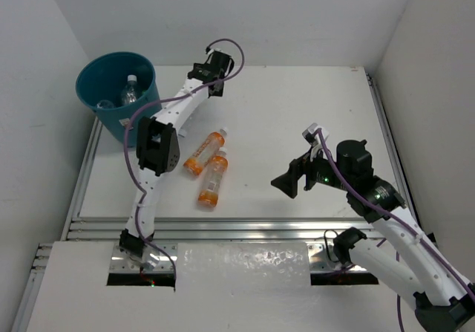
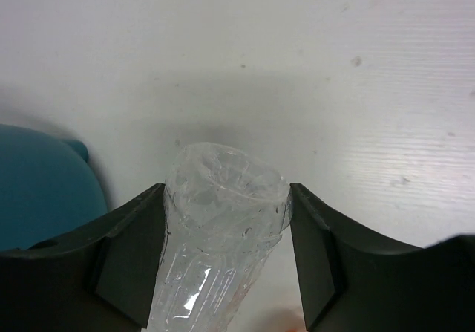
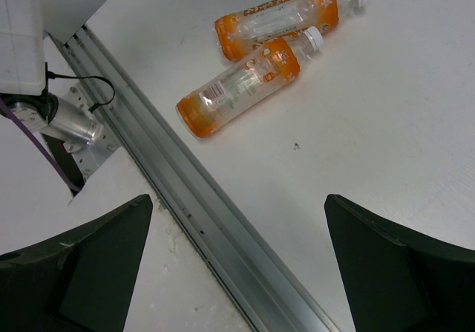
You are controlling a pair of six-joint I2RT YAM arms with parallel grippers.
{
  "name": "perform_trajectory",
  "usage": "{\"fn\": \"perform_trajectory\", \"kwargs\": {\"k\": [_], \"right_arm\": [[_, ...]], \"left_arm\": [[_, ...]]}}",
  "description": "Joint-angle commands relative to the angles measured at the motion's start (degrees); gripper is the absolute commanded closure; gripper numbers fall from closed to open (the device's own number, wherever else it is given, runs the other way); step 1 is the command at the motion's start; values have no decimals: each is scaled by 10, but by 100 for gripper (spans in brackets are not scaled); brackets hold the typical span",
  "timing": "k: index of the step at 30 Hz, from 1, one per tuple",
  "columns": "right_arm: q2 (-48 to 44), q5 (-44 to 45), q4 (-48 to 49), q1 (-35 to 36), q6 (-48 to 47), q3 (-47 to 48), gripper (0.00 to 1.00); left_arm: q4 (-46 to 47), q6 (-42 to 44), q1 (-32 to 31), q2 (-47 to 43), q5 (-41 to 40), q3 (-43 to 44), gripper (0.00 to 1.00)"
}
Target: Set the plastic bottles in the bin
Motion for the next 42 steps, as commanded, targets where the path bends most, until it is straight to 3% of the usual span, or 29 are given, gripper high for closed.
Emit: {"fn": "perform_trajectory", "kwargs": {"k": [1,5,8,10,20,27,30,31,32,33,34,36,40,42], "right_arm": [[2,-1,17,0,-5,12,1],[6,4,16,0,-7,16,1],[12,3,13,1,-7,22,1],[13,0,13,0,-7,23,1],[18,-7,17,1,-2,21,1],[17,-11,19,0,-1,16,1],[16,-8,11,1,-3,21,1],[14,-8,9,1,-5,22,1],[11,-7,7,0,-6,23,1],[10,-6,6,0,-7,24,1],[10,-5,5,0,-6,24,1],[13,-5,5,0,-7,24,1],[31,3,9,0,3,26,1],[38,8,14,0,8,24,1]], "left_arm": [[8,10,-15,-84,41,20,100],[24,-25,-19,-186,163,36,100],[24,-75,11,-252,253,65,100],[29,-97,52,-301,267,78,100],[90,-130,282,-432,137,-16,100],[172,-137,325,-373,208,-16,100],[173,-148,326,-355,193,-22,100],[182,-147,326,-357,194,-47,86],[192,-150,326,-363,193,-59,65],[195,-150,326,-367,194,-78,26],[195,-150,326,-371,196,-85,15],[185,-150,324,-390,207,-99,0],[153,-157,324,-450,222,-134,0],[154,-156,300,-512,231,-196,0]]}}
